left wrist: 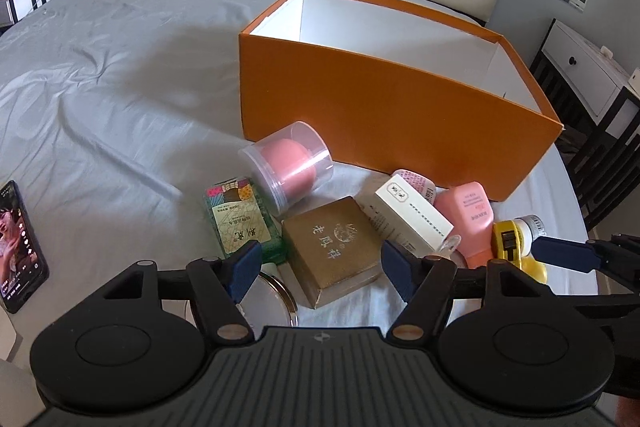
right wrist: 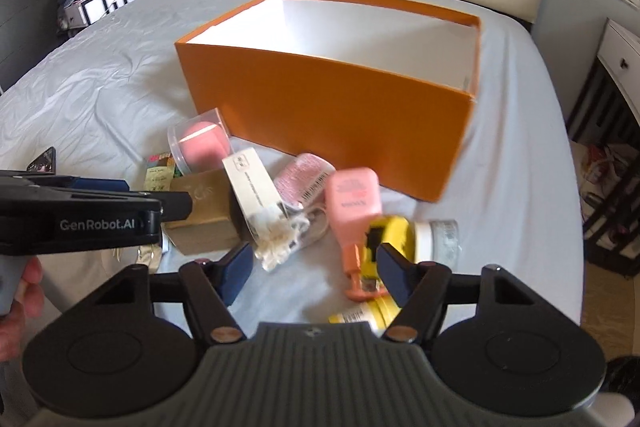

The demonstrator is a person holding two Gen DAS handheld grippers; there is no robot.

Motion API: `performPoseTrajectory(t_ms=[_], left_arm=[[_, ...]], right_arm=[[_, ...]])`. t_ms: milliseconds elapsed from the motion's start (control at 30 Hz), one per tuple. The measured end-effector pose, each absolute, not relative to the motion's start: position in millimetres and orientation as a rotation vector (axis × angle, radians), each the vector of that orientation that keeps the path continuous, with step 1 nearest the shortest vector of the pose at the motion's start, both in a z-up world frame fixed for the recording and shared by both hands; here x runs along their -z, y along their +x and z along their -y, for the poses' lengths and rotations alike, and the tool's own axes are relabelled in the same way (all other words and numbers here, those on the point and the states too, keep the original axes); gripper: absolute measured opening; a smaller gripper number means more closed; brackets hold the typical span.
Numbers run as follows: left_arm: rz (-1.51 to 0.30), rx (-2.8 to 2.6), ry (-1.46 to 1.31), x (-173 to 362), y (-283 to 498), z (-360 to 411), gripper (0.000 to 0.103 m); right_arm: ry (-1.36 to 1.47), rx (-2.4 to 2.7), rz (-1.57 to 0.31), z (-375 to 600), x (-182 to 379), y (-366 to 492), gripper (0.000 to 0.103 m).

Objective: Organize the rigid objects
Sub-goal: 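Lower the left tool onto the gold box while the right tool approaches the white box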

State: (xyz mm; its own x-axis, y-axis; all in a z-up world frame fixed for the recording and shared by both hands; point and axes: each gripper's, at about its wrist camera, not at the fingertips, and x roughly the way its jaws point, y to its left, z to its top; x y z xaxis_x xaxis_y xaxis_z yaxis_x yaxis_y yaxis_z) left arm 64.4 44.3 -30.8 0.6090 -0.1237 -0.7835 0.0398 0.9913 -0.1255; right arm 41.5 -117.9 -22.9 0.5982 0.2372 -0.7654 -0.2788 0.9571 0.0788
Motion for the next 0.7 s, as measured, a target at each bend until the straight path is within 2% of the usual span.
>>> performPoseTrajectory(t_ms=[33, 67, 333, 433, 567, 700], left_arm=[[-0.92, 0.096, -0.12, 33.4, 67.0, -47.7, 0.084], [-0.929, 0.094, -0.142, 35.8, 69.6, -50.8, 0.087], [-1.001, 0.094, -0.25, 46.0, 94.3, -60.3, 0.088], [-1.032, 0.074, -0.246, 52.9, 103.2, -57.3, 0.088], [-1.067, 0.065, -0.269, 58.5, 114.1, -53.5, 0.089], [-1.067, 0.085, -0.232, 58.8, 120.5, -41.7, 0.093]], right_arm=[[-0.056, -0.32, -0.885, 114.2, 23.5, 47.5, 0.054], [-0.049, -0.34, -0.889, 110.7, 24.0, 52.4, 0.05], [-0.066, -0.422, -0.931, 88.4, 41.7, 83.7, 0.048], [-0.061, -0.429, -0.939, 86.2, 46.8, 94.7, 0.034], [-0.016, -0.43, -0.954, 96.6, 48.6, 102.2, 0.033], [0.01, -0.459, -0.967, 103.7, 50.2, 106.9, 0.034]])
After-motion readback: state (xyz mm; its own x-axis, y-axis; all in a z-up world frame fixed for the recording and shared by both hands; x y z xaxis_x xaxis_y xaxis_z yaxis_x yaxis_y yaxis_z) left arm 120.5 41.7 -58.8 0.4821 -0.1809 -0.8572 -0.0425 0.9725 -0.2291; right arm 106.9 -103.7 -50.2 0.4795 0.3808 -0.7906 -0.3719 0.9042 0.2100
